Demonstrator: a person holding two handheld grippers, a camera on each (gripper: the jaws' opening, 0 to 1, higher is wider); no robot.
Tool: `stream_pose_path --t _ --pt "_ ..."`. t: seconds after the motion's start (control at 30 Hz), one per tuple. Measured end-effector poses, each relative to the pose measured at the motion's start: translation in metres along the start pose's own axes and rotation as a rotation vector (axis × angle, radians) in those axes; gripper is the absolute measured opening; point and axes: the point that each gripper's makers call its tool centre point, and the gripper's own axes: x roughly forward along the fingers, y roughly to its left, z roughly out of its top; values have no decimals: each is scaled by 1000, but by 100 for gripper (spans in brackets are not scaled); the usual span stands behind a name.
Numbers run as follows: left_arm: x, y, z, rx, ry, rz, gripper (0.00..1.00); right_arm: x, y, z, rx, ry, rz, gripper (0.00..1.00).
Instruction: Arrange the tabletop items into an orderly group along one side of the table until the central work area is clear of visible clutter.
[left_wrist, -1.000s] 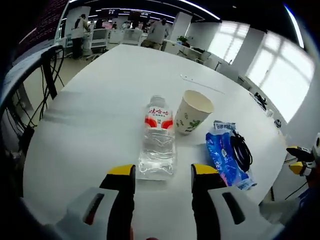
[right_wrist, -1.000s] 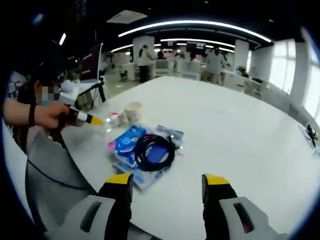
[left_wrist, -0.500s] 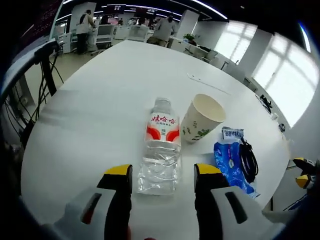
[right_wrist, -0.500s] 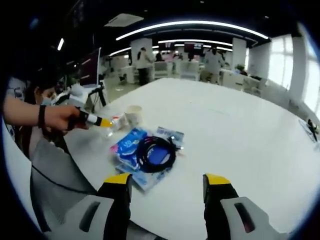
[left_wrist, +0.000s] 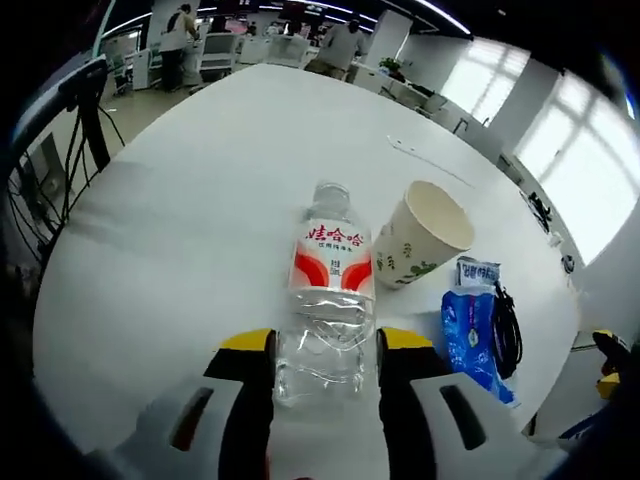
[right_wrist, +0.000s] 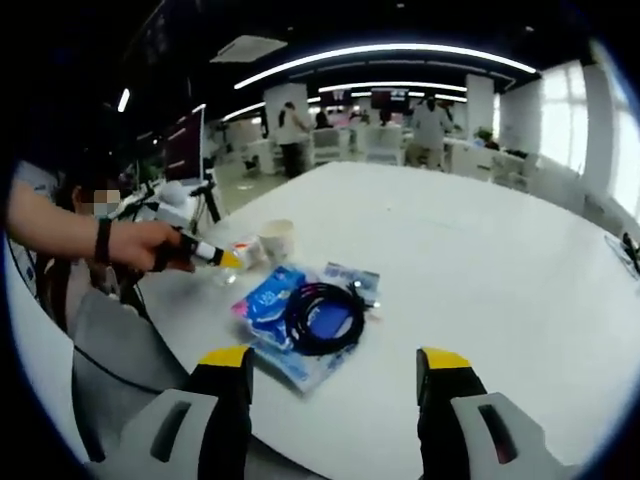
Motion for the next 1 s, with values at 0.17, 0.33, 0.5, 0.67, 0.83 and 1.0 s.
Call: stream_pose_path --t 0.17,0.33,0.5,0.67,0.83,1.0 --pt "-8 -2 -7 -20 -8 -16 38 -1 0 -1 13 4 1 67" --pt "-17 -2 -18 29 17 -30 38 2 2 -2 9 9 7 67" --pt "-27 4 -31 20 46 -14 38 5 6 0 7 10 17 68" --pt "-42 6 -47 -4 60 -15 38 7 9 1 6 7 21 68" --pt "-56 3 -64 -16 73 -21 38 8 12 -2 15 10 20 68" --pt "-65 2 -76 -6 83 -23 38 7 19 -5 14 18 26 68"
